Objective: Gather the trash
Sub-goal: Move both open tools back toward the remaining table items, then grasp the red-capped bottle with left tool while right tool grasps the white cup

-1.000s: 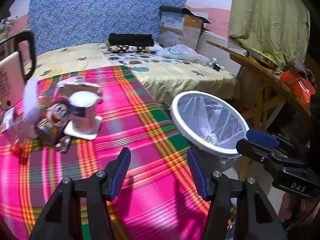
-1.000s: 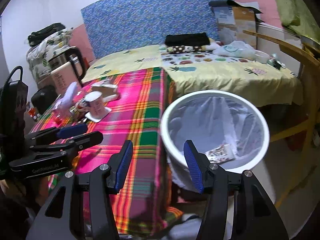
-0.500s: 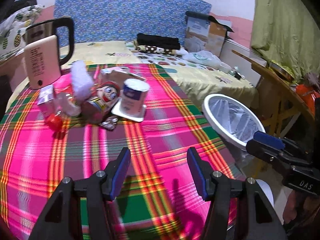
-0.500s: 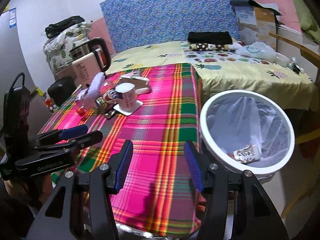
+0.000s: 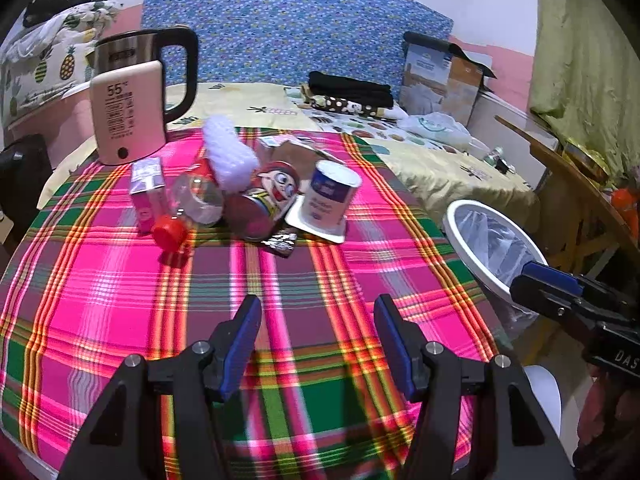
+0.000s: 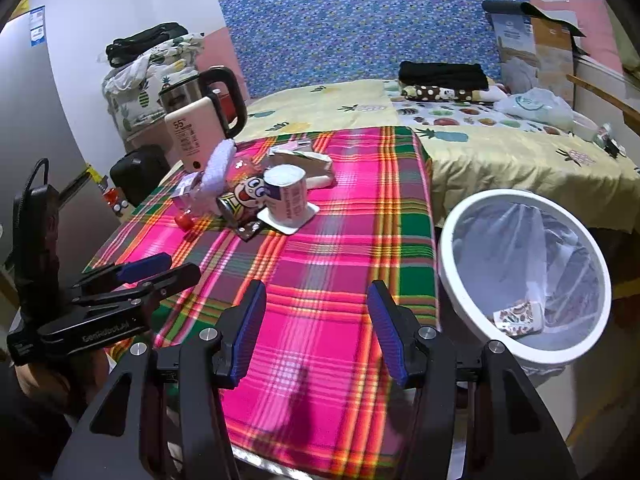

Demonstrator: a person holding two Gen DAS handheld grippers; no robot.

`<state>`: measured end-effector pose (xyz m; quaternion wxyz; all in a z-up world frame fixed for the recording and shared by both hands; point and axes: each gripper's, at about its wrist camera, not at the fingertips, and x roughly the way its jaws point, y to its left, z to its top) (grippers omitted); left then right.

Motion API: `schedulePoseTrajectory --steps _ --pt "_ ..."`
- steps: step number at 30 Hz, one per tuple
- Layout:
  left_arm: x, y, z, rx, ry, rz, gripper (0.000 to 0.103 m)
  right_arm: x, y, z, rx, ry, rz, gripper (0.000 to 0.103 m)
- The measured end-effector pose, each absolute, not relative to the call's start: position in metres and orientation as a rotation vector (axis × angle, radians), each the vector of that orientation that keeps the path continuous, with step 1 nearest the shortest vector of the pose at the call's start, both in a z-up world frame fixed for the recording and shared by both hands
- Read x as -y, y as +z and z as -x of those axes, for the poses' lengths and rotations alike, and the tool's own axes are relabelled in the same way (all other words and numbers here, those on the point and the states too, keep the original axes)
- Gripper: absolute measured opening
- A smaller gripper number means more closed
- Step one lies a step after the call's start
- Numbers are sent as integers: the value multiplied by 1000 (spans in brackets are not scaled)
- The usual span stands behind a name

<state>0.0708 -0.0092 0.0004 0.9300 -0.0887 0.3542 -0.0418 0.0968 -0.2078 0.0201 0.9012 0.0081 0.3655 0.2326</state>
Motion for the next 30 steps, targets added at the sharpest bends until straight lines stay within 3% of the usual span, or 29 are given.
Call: schedulePoseTrajectory --steps 30 --pt "-82 -15 -134 -748 70 181 67 156 14 -152 -784 544 -29 54"
